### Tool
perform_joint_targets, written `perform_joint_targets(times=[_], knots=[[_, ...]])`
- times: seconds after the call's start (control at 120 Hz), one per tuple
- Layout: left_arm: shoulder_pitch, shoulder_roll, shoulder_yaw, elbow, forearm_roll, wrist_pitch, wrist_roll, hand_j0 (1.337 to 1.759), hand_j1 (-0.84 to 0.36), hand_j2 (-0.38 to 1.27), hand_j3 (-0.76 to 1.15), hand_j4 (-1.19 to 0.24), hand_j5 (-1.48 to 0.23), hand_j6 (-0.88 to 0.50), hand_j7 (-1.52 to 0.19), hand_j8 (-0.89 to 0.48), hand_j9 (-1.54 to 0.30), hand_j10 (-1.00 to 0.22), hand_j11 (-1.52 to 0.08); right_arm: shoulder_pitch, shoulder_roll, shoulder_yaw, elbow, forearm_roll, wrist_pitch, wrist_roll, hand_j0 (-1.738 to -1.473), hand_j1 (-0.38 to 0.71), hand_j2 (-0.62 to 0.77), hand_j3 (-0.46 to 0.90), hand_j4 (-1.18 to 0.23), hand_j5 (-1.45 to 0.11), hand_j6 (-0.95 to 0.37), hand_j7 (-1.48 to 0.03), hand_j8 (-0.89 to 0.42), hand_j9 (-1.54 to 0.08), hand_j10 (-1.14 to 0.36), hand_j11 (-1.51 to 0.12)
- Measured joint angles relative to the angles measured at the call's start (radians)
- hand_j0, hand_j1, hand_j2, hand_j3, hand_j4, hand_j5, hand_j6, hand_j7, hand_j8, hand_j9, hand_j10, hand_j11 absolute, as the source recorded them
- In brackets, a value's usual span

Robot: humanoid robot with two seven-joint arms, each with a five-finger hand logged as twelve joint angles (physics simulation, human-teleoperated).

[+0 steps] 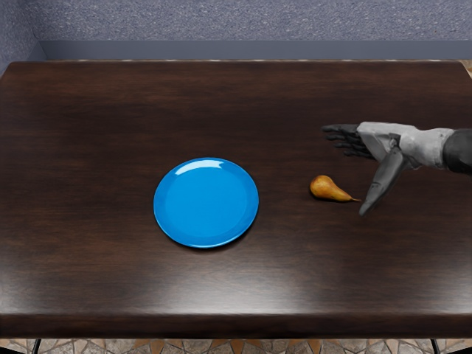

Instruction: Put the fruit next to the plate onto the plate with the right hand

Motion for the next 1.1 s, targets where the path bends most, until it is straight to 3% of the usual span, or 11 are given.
perform_joint_targets(times=[0.142,0.2,0.275,0.617,1.1], knots=[[0.0,0.0,0.0,0.0,0.0,0.0,0.0,1.658,0.35,0.0,0.0,0.0,0.0,0.0,0.0,0.0,0.0,0.0,0.0,-0.008,0.125,-0.001,0.021,-0.151,-0.288,-0.207,-1.658,-0.35,0.0,0.0,0.0,0.0,0.0,0.0,0.0,0.0,0.0,0.0],[0.0,0.0,0.0,0.0,0.0,0.0,0.0,1.658,0.35,0.0,0.0,0.0,0.0,0.0,0.0,0.0,0.0,0.0,0.0,-0.016,0.158,-0.002,0.032,-0.21,-0.372,-0.255,-1.658,-0.35,0.0,0.0,0.0,0.0,0.0,0.0,0.0,0.0,0.0,0.0],[-0.001,0.0,0.0,0.0,0.0,0.0,0.0,1.658,0.35,0.0,0.0,0.0,0.0,0.0,0.0,0.0,0.0,0.0,0.0,-0.024,0.181,-0.007,0.044,-0.269,-0.442,-0.287,-1.658,-0.35,0.0,0.0,0.0,0.0,0.0,0.0,0.0,0.0,0.0,0.0],[0.0,0.0,0.0,0.0,0.0,0.0,0.0,1.658,0.35,0.0,0.0,0.0,0.0,0.0,0.0,0.0,0.0,0.0,0.0,-0.096,0.247,-0.014,0.062,-0.452,-0.554,-0.317,-1.658,-0.29,-0.01,0.0,-0.06,-0.07,-0.06,-0.07,-0.06,-0.07,-0.06,-0.07],[0.0,0.0,0.0,0.0,0.0,0.0,0.0,1.658,0.35,0.0,0.0,0.0,0.0,0.0,0.0,0.0,0.0,0.0,0.0,-0.174,0.31,-0.012,0.038,-0.521,-0.622,-0.318,-1.658,-0.11,-0.04,0.0,-0.2,-0.26,-0.21,-0.26,-0.21,-0.26,-0.2,-0.26]])
